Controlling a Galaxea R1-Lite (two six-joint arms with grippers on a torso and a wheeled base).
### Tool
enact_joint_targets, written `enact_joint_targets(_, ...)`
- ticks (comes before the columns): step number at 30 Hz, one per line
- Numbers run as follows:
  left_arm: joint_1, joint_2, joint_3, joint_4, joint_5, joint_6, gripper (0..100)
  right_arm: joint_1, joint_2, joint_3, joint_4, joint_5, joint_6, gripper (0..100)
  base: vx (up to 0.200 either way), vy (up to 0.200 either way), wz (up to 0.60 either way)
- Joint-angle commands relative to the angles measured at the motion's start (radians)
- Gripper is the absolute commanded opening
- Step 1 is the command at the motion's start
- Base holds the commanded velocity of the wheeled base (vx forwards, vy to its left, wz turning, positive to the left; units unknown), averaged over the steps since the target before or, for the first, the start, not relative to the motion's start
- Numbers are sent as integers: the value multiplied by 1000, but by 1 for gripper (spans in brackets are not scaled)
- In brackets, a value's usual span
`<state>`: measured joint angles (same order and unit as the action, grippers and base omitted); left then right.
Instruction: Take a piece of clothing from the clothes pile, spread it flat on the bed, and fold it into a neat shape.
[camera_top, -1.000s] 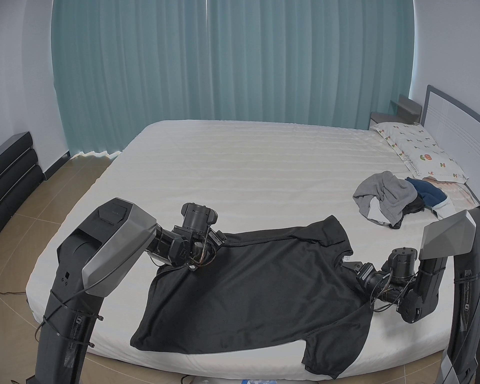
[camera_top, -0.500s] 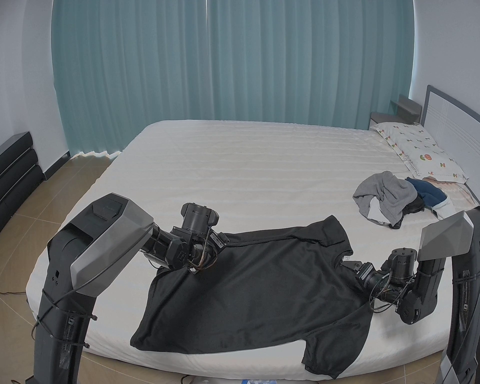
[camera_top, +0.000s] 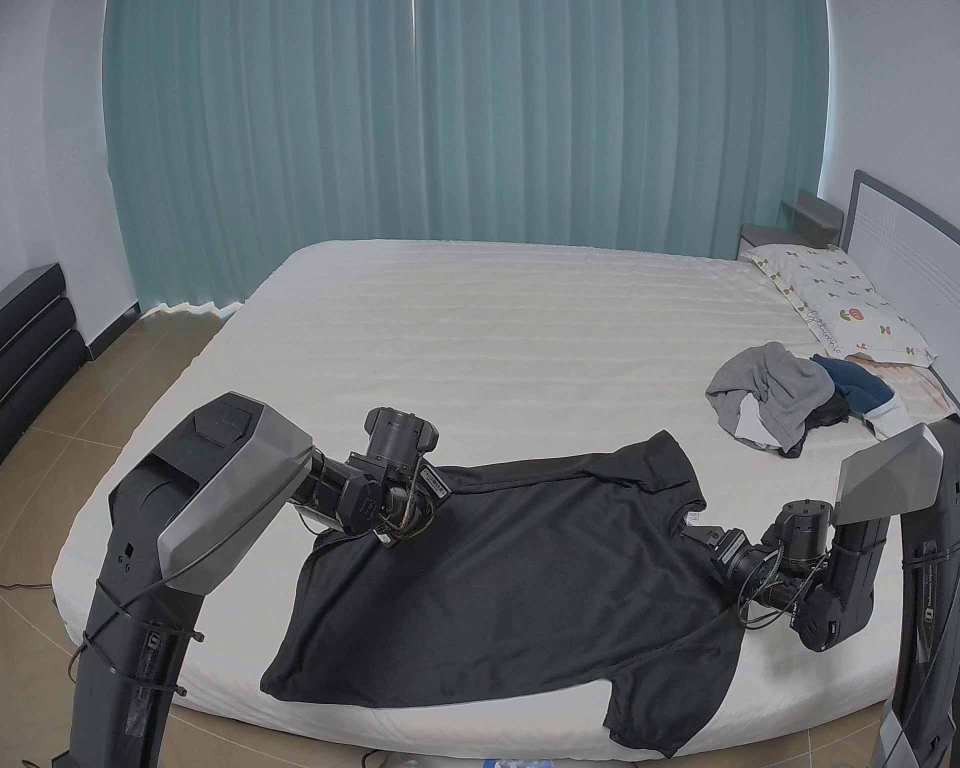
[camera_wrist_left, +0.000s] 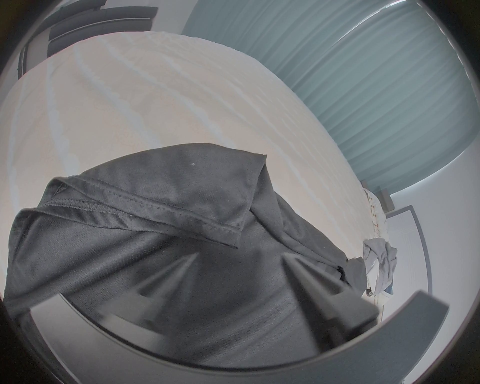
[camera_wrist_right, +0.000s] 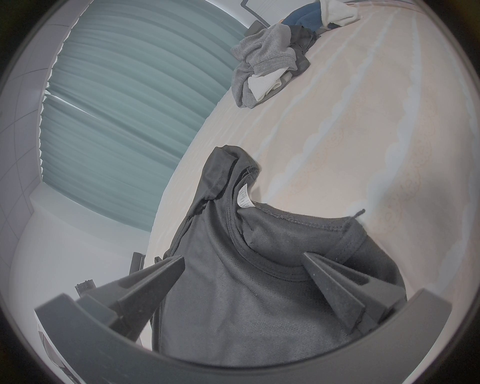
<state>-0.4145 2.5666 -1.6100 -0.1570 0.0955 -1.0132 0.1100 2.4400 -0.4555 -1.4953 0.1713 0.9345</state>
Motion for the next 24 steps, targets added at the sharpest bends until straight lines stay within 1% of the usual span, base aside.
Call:
enact_joint_targets(1, -3, 10, -5, 4, 6, 13, 0, 0, 2, 0, 0, 1, 1, 100, 0, 0, 0)
enact_joint_targets(6, 2, 15, -11, -3, 20, 24, 0, 0, 2, 0, 0, 1, 0, 100, 0, 0, 0)
enact_joint_targets(7, 11, 17, -13, -6, 36, 25, 0, 0, 2, 0, 0, 1, 0, 100, 0, 0, 0)
enact_joint_targets(9, 19, 17, -14, -4, 43, 25, 0, 0, 2, 0, 0, 1, 0, 100, 0, 0, 0)
enact_joint_targets(17, 11, 10, -4, 5, 43, 25, 0, 0, 2, 0, -2, 1, 0, 100, 0, 0, 0)
enact_joint_targets(18, 11, 10, -4, 5, 43, 25, 100, 0, 2, 0, -2, 1, 0, 100, 0, 0, 0)
enact_joint_targets(24, 5, 18, -13, 4, 38, 25, 100, 0, 2, 0, -2, 1, 0, 100, 0, 0, 0)
